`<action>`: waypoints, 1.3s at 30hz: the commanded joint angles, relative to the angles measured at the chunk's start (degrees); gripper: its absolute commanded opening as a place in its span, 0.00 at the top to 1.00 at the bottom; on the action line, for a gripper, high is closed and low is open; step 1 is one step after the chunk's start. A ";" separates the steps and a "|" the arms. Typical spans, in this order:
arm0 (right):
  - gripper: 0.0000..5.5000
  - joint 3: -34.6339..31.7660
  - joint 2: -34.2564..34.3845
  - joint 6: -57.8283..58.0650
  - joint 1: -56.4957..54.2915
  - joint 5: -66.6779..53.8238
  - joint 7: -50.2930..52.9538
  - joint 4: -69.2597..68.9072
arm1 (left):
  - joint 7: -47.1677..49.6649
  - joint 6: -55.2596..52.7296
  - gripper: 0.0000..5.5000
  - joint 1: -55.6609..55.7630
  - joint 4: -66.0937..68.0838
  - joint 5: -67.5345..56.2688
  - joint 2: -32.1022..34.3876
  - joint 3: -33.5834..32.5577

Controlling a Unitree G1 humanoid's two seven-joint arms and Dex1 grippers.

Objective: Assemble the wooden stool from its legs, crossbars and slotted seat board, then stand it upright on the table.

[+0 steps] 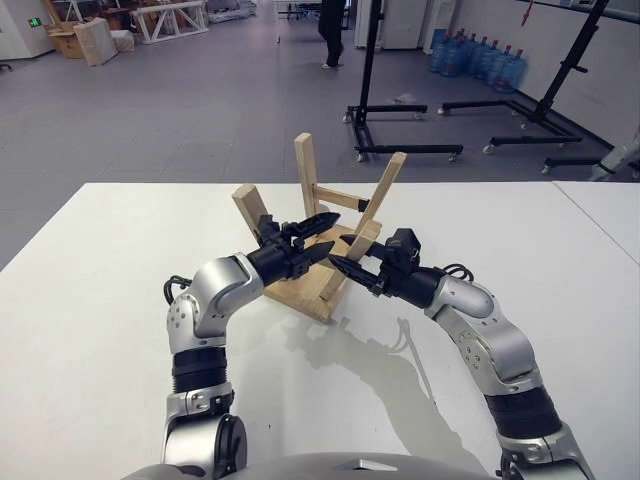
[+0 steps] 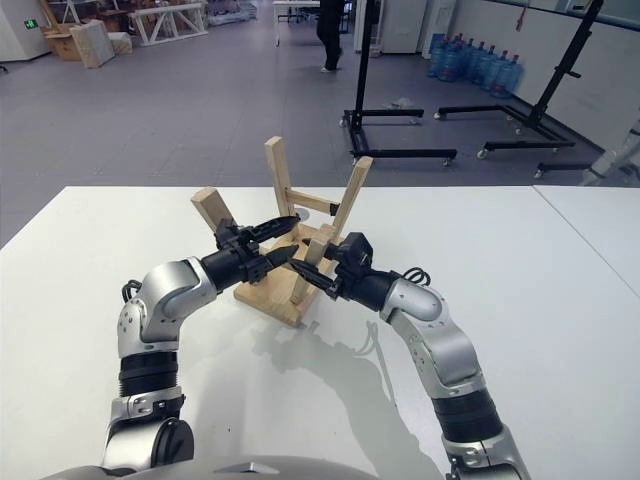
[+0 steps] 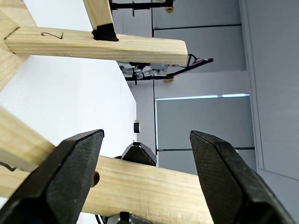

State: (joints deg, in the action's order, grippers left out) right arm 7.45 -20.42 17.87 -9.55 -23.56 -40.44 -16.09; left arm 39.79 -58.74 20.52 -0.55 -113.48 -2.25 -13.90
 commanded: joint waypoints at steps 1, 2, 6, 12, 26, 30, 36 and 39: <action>0.62 0.36 0.37 -0.34 -0.54 0.29 -0.15 -0.19 | 1.53 2.55 0.38 -1.84 3.62 0.76 4.39 1.63; 0.62 0.45 0.41 -0.29 -0.59 0.42 -0.14 -0.06 | 1.21 3.20 0.38 -0.61 3.30 0.66 5.36 1.18; 0.62 0.59 0.36 -0.12 -0.32 0.80 -0.14 0.19 | 0.50 5.30 0.38 5.83 -0.51 0.51 7.13 -1.37; 0.62 0.47 0.13 0.09 0.25 1.25 0.06 0.53 | 0.98 6.53 0.38 11.54 -3.87 0.50 7.00 -2.11; 0.62 2.60 -1.04 4.32 -2.95 4.13 2.88 -0.42 | 3.96 8.73 0.38 5.55 -8.99 0.79 9.84 4.06; 0.62 3.38 -1.31 6.16 -3.71 4.96 3.96 -0.99 | -2.38 7.70 0.38 -0.24 -6.18 8.25 10.84 8.50; 0.62 3.83 -1.96 8.47 -4.47 5.54 4.95 -0.96 | -8.62 8.77 0.38 -3.01 -4.40 14.52 8.71 11.79; 0.62 3.44 -2.20 9.24 -4.57 5.61 5.49 -0.62 | -9.20 9.66 0.38 -1.27 -5.07 13.59 8.86 10.77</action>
State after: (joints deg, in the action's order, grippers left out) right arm 10.60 -21.80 24.99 -13.72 -19.64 -35.39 -17.81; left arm 29.24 -48.85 19.93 -6.82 -101.54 6.09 -4.11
